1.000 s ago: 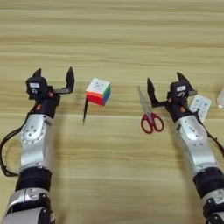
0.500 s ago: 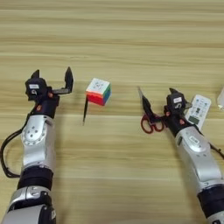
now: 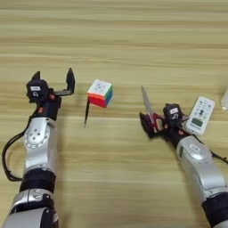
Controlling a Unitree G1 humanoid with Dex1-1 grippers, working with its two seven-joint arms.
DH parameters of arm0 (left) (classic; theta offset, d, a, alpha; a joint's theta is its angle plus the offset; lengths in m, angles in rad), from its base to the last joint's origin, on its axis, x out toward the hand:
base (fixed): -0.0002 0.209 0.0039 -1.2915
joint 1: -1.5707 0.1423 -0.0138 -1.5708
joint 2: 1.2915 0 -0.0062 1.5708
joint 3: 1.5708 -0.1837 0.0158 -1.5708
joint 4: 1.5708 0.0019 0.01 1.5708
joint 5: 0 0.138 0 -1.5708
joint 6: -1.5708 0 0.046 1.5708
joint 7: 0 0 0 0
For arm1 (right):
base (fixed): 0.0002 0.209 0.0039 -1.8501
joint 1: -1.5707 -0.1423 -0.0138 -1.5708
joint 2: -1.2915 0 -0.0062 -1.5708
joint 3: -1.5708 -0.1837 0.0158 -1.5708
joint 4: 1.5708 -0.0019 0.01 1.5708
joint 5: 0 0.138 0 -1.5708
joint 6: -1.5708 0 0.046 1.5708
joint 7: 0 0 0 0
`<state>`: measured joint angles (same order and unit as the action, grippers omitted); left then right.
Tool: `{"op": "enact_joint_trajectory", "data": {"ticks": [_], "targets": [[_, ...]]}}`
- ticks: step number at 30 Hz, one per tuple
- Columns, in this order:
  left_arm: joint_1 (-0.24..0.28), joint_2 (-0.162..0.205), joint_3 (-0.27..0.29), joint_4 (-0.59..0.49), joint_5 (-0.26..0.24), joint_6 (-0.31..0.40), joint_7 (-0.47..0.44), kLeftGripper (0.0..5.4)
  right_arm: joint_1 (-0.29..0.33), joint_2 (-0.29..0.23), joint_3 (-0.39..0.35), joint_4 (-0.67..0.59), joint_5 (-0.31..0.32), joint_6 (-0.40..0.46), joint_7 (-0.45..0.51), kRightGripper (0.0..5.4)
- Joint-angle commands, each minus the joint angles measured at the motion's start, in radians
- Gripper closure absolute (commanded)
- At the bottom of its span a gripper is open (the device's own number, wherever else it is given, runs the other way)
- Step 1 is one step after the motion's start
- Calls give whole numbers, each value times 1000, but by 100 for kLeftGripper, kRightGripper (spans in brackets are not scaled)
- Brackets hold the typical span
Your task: Move the objects on the table
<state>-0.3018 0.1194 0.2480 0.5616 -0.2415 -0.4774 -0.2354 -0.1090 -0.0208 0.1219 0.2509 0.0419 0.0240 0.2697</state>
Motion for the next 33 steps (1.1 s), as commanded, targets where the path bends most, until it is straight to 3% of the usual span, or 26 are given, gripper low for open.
{"op": "enact_joint_trajectory", "data": {"ticks": [1,7,15,33], "targets": [[-18,-2,-3,12,7,-7,8,2,23,-1,7,6,5,45,8,0],[-20,-2,-5,18,9,-8,9,2,35,5,8,-20,29,72,22,0],[-26,-3,-8,42,14,-15,10,2,48,22,-20,-98,104,127,38,0],[-32,-3,-13,61,13,-21,15,2,84,9,42,-164,101,180,75,0]]}}
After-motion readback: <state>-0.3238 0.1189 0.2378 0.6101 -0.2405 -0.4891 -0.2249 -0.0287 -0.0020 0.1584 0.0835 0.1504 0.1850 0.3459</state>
